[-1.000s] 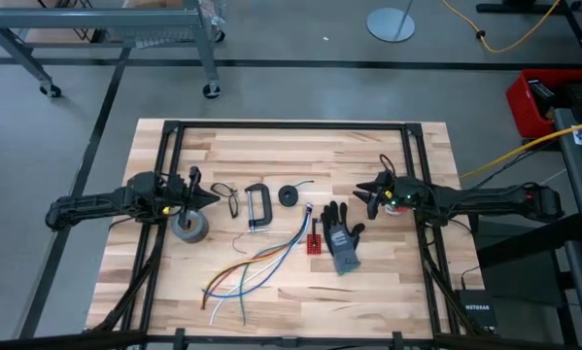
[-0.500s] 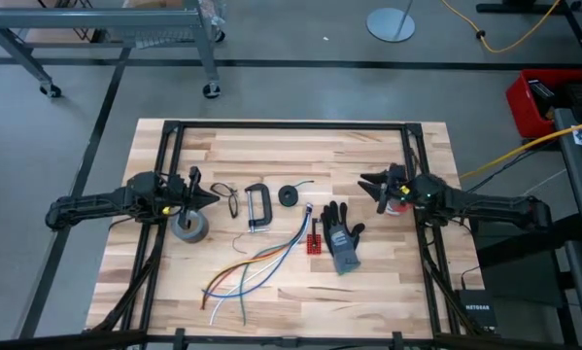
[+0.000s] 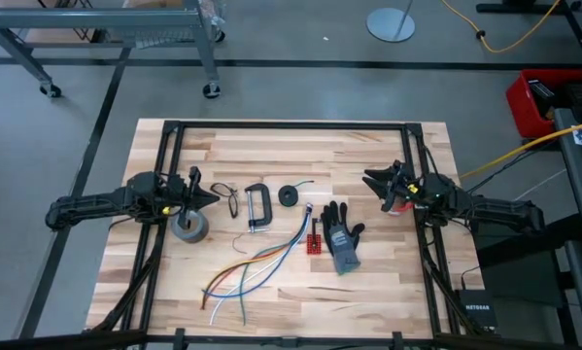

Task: Coil cords
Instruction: Return to Home Position

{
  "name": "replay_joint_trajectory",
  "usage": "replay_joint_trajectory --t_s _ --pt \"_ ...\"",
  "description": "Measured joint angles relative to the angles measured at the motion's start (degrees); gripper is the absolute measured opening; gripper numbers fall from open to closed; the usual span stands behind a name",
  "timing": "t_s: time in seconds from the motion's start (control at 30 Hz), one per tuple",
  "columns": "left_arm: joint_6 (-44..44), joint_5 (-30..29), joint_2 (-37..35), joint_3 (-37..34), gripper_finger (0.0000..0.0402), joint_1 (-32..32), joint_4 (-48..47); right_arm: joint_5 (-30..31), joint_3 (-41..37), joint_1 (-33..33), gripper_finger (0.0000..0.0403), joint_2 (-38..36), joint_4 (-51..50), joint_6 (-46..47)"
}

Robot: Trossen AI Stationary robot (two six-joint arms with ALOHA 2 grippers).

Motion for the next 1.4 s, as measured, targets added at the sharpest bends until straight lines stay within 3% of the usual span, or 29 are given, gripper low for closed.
replay_joint_trajectory --t_s 0.73,1.4 --pt "0.00 0.00 0.00 0.00 0.0004 0.00 0.02 -0.02 -0.02 0.00 0.0156 -7.58 0.00 -0.01" --pt "0.00 0.01 0.00 0.00 0.0004 0.01 0.00 -0.09 -0.02 0.00 0.0156 -7.69 -0.02 -0.01"
